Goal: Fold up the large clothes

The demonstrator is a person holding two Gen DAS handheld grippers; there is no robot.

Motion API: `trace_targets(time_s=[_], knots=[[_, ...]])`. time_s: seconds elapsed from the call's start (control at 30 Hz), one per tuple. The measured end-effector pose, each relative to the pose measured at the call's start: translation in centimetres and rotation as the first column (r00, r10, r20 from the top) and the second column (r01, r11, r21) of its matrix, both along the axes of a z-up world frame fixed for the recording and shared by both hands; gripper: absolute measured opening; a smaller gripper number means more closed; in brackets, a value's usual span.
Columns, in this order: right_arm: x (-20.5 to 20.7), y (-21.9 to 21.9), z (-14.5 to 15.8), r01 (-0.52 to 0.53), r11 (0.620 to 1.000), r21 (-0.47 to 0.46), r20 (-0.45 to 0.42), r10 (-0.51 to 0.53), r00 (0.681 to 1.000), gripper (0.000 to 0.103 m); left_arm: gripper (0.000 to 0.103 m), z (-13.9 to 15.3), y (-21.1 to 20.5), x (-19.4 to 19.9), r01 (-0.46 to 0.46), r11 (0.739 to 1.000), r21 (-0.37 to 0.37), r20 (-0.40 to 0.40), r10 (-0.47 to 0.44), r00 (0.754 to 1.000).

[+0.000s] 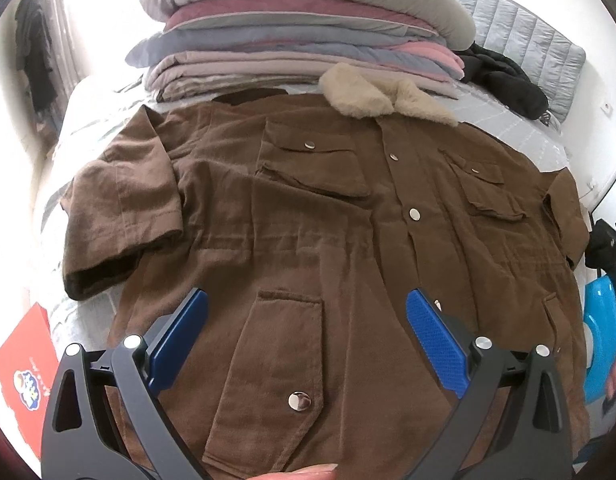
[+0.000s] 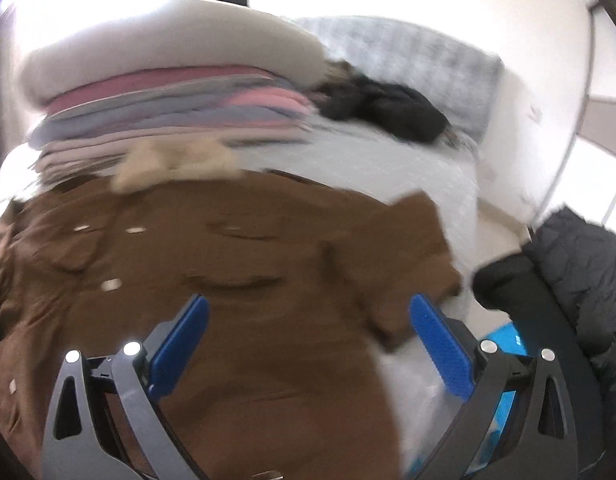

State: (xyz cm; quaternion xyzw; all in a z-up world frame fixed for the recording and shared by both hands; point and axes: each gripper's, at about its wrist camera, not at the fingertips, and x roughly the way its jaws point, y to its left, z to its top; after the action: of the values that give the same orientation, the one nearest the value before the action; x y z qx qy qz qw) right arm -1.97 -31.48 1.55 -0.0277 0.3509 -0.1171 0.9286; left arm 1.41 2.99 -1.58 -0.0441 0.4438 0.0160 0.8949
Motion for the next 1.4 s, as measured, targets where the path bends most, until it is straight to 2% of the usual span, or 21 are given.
trace_targets(time_s=[0.1, 0.23, 0.43, 0.53, 0.57, 0.6, 0.63, 0.67, 0.73, 0.83, 1.0, 1.1, 1.2, 1.27, 1.3, 1.33, 1.4], knots=[[3.1, -3.7, -1.7, 0.062, 0.996, -0.059, -0.072, -0.066, 0.995, 0.097, 0.096, 0.0, -0.1, 0.2, 0.008, 1.000, -0.008, 0.001, -0.008, 1.000], [7.4, -5.0, -4.6, 0.048, 0.996, -0.080, -0.169, -0.061, 0.984, 0.096, 0.096, -0.1, -0.5, 0.5, 0.027, 1.000, -0.010, -0.004, -0.027, 1.000], [13.8, -6.3, -6.9, 0.088, 0.993, -0.073, -0.202, -0.101, 0.974, 0.092, 0.096, -0.9, -1.0, 0.9, 0.052, 0.999, -0.009, -0.037, -0.052, 0.998], [16.6, -6.1, -8.6, 0.064, 0.990, -0.127, -0.245, -0.093, 0.965, 0.091, 0.096, -1.1, -1.2, 1.2, 0.063, 0.998, -0.002, -0.043, -0.063, 0.997], [17.0, -6.3, -9.1, 0.062, 0.989, -0.133, -0.262, -0.096, 0.960, 0.087, 0.096, -1.2, -1.3, 1.2, 0.066, 0.998, -0.001, -0.046, -0.066, 0.997], [17.4, -6.7, -9.6, 0.060, 0.991, -0.121, -0.278, -0.092, 0.956, 0.065, 0.096, -1.3, -1.4, 1.4, 0.069, 0.998, -0.001, -0.051, -0.069, 0.996], [17.7, -7.3, -10.0, 0.074, 0.991, -0.113, -0.294, -0.104, 0.950, 0.048, 0.096, -1.5, -1.4, 1.6, 0.070, 0.998, 0.000, -0.056, -0.070, 0.996], [17.5, -7.9, -9.9, 0.070, 0.995, -0.070, -0.285, -0.087, 0.955, 0.044, 0.096, -1.6, -1.5, 1.7, 0.071, 0.997, 0.000, -0.061, -0.071, 0.996], [16.9, -8.8, -9.3, 0.080, 0.994, -0.073, -0.268, -0.097, 0.958, 0.020, 0.096, -1.8, -1.5, 1.9, 0.070, 0.997, -0.009, -0.073, -0.071, 0.995], [14.9, -10.6, -7.2, 0.072, 0.996, -0.059, -0.211, -0.082, 0.974, 0.018, 0.096, -2.2, -1.7, 2.1, 0.076, 0.997, -0.023, -0.087, -0.078, 0.993], [12.2, -16.2, -0.8, 0.160, 0.982, -0.095, -0.088, -0.169, 0.982, 0.017, 0.096, -2.7, -2.4, 1.9, 0.092, 0.996, -0.005, -0.094, -0.092, 0.991], [12.4, -21.1, 3.8, 0.251, 0.960, -0.123, -0.036, -0.257, 0.966, 0.016, 0.096, -3.0, -2.9, 1.9, 0.101, 0.995, 0.007, -0.100, -0.100, 0.990], [13.3, -26.0, 8.0, 0.346, 0.924, -0.164, 0.001, -0.351, 0.937, 0.016, 0.096, -3.3, -3.4, 2.1, 0.111, 0.994, 0.017, -0.106, -0.108, 0.988], [14.2, -28.6, 8.8, 0.389, 0.906, -0.164, -0.014, -0.397, 0.918, 0.017, 0.096, -3.5, -3.7, 2.2, 0.114, 0.993, 0.020, -0.112, -0.112, 0.987], [15.1, -30.0, 8.5, 0.411, 0.896, -0.167, -0.059, -0.425, 0.903, 0.023, 0.096, -3.6, -3.9, 2.3, 0.117, 0.993, 0.020, -0.113, -0.114, 0.987], [15.6, -31.1, 8.1, 0.428, 0.886, -0.181, -0.088, -0.448, 0.890, 0.039, 0.096, -3.7, -4.0, 2.3, 0.121, 0.992, 0.020, -0.115, -0.118, 0.986], [16.3, -33.0, 7.2, 0.487, 0.838, -0.245, -0.118, -0.525, 0.843, 0.064, 0.096, -3.8, -4.3, 2.4, 0.131, 0.991, 0.026, -0.115, -0.127, 0.985]])
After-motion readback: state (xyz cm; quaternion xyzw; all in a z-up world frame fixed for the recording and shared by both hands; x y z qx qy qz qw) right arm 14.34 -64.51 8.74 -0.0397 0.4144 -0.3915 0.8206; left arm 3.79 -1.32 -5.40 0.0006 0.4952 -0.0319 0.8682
